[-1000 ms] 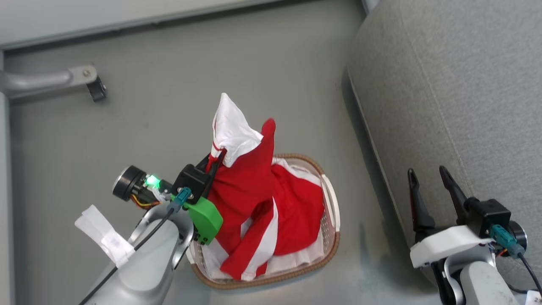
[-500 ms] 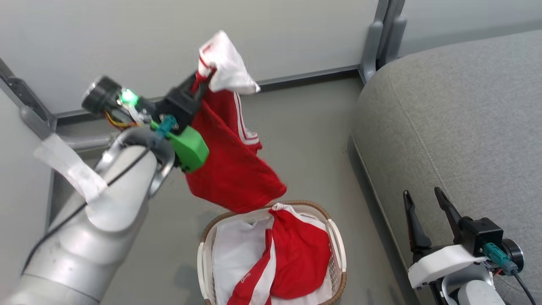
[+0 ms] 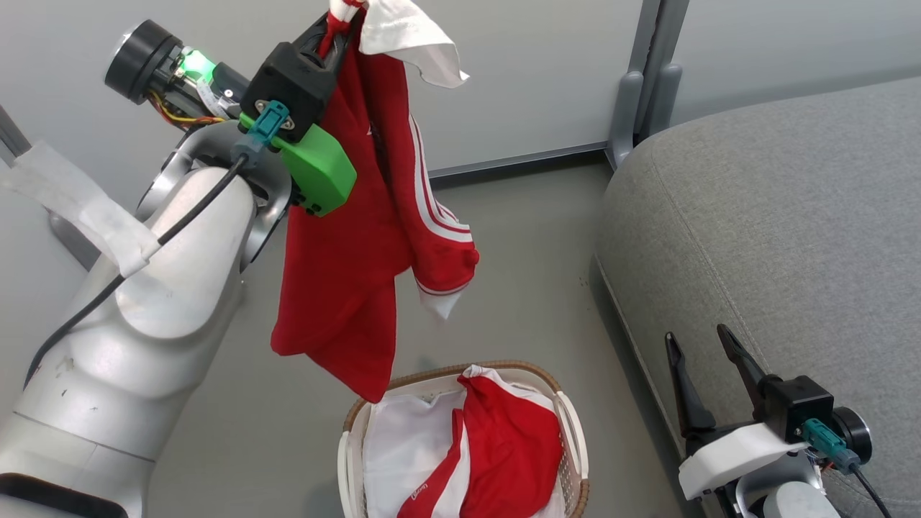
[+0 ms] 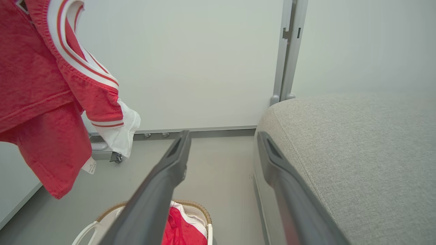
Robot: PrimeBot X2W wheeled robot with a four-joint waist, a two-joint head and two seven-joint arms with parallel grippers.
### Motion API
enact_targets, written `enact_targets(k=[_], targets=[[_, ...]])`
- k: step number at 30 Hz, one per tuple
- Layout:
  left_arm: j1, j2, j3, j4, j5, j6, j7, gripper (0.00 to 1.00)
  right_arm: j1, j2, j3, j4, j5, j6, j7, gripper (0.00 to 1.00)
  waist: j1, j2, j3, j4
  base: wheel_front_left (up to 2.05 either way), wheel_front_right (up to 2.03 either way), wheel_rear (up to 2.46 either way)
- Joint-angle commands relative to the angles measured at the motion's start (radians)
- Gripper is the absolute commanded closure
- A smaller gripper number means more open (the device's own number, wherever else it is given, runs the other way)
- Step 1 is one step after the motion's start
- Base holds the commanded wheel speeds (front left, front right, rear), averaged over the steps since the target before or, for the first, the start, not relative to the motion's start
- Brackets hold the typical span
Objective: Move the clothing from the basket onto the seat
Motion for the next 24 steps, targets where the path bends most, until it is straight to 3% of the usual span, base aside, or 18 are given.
enact_targets(k=[1, 13, 24], targets=[[-0.017, -0.007, 0.002, -0.003, -0.005, 0.007, 0.003, 1.0, -0.006, -0.004, 0.005, -0.006, -0.005, -0.001, -0.002, 0.0, 0.0001, 0.0, -0.002, -0.001, 0.0, 0.0, 0.0], [-0.011, -0.028, -0.023, -0.032, -0.019, 0.013, 0.013, 1.0, -0.063, -0.004, 0.094, -0.009, -0.02, -0.001, -0.002, 0.0, 0.0001, 0.0, -0.006, 0.004, 0.0, 0.0, 0.0], [-0.029, -0.068, -0.055, -0.084, -0.03, 0.012, 0.005, 1.0, -0.256, -0.004, 0.228, 0.042, -0.066, -0.001, -0.002, 0.0, 0.0001, 0.0, -0.002, 0.042, 0.0, 0.0, 0.0]])
